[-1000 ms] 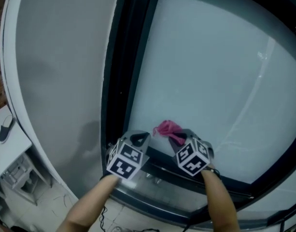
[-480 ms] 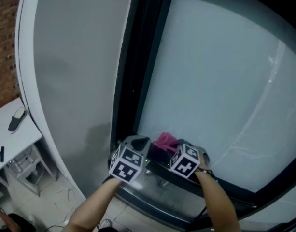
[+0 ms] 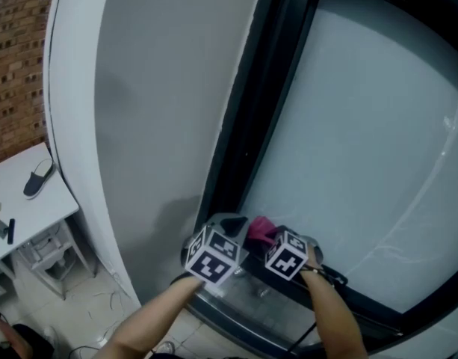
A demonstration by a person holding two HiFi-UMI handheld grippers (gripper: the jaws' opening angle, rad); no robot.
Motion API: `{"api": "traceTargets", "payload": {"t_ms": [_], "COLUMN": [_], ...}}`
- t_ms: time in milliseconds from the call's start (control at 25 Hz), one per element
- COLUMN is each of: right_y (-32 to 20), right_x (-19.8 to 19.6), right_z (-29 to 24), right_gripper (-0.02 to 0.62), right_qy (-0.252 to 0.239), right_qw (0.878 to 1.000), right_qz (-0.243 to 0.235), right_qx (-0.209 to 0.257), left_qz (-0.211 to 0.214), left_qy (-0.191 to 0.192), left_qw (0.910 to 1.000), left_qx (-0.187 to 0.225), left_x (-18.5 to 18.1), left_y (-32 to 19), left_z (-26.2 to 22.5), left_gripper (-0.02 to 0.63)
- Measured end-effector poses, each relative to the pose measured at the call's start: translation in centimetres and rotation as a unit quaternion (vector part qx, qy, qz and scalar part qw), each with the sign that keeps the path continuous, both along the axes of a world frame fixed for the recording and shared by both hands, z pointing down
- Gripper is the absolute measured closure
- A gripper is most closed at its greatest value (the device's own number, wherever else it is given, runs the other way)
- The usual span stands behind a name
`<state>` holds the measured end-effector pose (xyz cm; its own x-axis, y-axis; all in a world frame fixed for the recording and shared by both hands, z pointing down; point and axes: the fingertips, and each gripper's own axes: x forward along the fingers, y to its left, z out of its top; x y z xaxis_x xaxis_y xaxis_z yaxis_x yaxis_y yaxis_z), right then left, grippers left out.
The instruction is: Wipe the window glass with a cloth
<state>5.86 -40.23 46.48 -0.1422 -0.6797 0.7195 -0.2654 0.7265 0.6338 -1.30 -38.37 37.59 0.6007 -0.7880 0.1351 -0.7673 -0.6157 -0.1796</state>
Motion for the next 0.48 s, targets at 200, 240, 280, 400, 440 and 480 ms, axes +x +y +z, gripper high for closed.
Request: {"api": "traceTargets", "payload": {"t_ms": [200,240,280,400,440,480], "right_y": [-1.5,-1.6,-1.7,-2.2,-2.3,-2.4], "right_x": [-0.9,-1.2,-1.3,-1.5,-1.6,-1.5], "right_z": [0.5,-0.1,-0.9,-3.6,-4.7,-5.7], "right_gripper": [0.54,0.54,0.54,0.54,0.54,0.541], "right_qy": [-0.006,-0.004,0.001,0.016,0.018,0.019], "right_qw": [1.0,1.0,1.0,0.998,0.998,0.997], "right_qz": [0.003,0.003,0.002,-0.003,-0.004,-0.003], "right_qx": [0.011,0.019,0.027,0.055,0.066,0.077], "left_qz": [0.007,0.01,0.012,0.018,0.021,0.024], "left_qy": [0.003,0.003,0.003,0.005,0.006,0.007], "left_qw": [1.0,0.9999,0.9999,0.9997,0.9996,0.9995], "left_qx": [0.003,0.004,0.006,0.013,0.016,0.018], "left_x": [-1.3,-1.5,-1.6,-1.9,-2.0,-1.9], "left_y": [-0.2,-0.3,-0.3,-0.7,-0.7,-0.8], "left_z": [-0.4,-0.6,-0.7,-1.2,-1.4,-1.6], "left_gripper": [0.598,0.598,0.598,0.598,0.598,0.598]}}
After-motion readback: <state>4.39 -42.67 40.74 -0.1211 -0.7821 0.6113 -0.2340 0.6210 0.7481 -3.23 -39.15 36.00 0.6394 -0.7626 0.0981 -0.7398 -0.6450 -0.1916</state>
